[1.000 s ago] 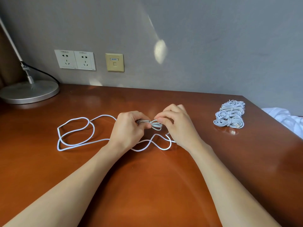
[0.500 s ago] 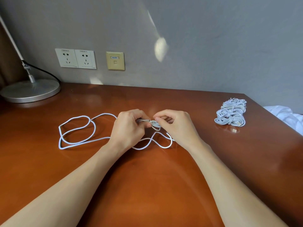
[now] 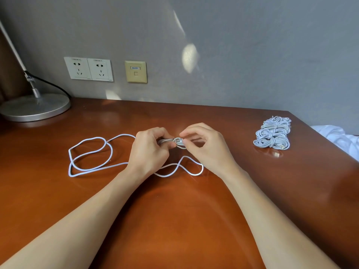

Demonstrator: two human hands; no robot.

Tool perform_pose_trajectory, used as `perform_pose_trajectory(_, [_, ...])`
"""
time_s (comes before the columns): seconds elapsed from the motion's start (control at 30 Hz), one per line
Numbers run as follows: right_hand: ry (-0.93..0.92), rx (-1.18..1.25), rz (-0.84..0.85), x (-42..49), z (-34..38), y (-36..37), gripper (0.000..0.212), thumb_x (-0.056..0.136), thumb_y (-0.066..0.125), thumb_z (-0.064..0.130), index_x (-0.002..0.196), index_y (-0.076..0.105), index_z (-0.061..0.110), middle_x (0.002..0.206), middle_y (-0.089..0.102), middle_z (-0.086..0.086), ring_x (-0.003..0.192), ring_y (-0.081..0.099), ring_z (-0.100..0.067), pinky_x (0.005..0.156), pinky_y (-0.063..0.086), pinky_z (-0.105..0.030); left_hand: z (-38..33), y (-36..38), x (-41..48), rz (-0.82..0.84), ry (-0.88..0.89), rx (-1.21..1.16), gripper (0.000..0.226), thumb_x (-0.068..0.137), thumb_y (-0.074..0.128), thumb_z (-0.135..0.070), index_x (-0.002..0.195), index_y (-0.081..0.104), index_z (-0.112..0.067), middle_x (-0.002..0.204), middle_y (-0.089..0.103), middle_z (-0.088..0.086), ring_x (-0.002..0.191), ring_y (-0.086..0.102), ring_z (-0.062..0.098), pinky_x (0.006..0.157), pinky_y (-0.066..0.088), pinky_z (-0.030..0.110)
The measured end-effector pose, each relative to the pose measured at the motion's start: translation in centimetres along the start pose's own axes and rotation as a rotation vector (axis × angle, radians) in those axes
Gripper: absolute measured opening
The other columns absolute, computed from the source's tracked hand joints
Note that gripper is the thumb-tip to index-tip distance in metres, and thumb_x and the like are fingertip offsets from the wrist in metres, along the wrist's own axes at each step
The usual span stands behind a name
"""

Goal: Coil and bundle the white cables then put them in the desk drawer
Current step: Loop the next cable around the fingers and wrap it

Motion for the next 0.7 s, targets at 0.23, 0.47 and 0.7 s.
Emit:
perform_pose_trajectory(0.23, [0.008, 0.002, 0.064, -0.1, 0.2, 0.5, 0.034, 0.089, 0.078, 0.014, 0.118, 0.072, 0.031, 0.113, 0.071, 0.021, 0.109, 0.064, 0.004, 0.090, 0.051, -0.010, 0.5, 0.0, -0.2, -0.032, -0.114, -0.078, 0.012, 0.091, 0.078, -0.019, 0.080, 0.073, -0.021, 0.074, 0.071, -0.007, 0.071, 0.066, 0.015, 0.065, 0.057, 0.033])
perform_pose_trajectory(0.47, [0.060, -0.112, 0.098, -0.2, -0.3, 0.8, 0.048, 0.085, 0.084, 0.026, 0.125, 0.065, 0.043, 0.118, 0.061, 0.020, 0.116, 0.050, 0.004, 0.087, 0.039, -0.008, 0.4, 0.1, -0.4, -0.018, -0.179, -0.127, 0.016, 0.092, 0.076, -0.019, 0.078, 0.069, -0.022, 0.076, 0.072, -0.004, 0.071, 0.071, 0.020, 0.072, 0.062, 0.042])
perform_pose_trajectory(0.7, [-0.008, -0.183, 0.068, -0.1, 0.3, 0.8, 0.048, 0.090, 0.075, 0.012, 0.129, 0.064, 0.039, 0.107, 0.061, 0.021, 0.110, 0.051, 0.002, 0.085, 0.039, -0.007, 1.0, 0.5, -0.5, 0.011, -0.256, -0.220, 0.015, 0.093, 0.075, -0.019, 0.080, 0.070, -0.015, 0.073, 0.074, 0.001, 0.067, 0.072, 0.019, 0.071, 0.064, 0.041])
Point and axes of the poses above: each hand's wrist, its own x-axis towards the middle knuckle, its own y-axis out of the palm, z = x × y, the point moved 8 cm from there along x, towards the middle knuckle
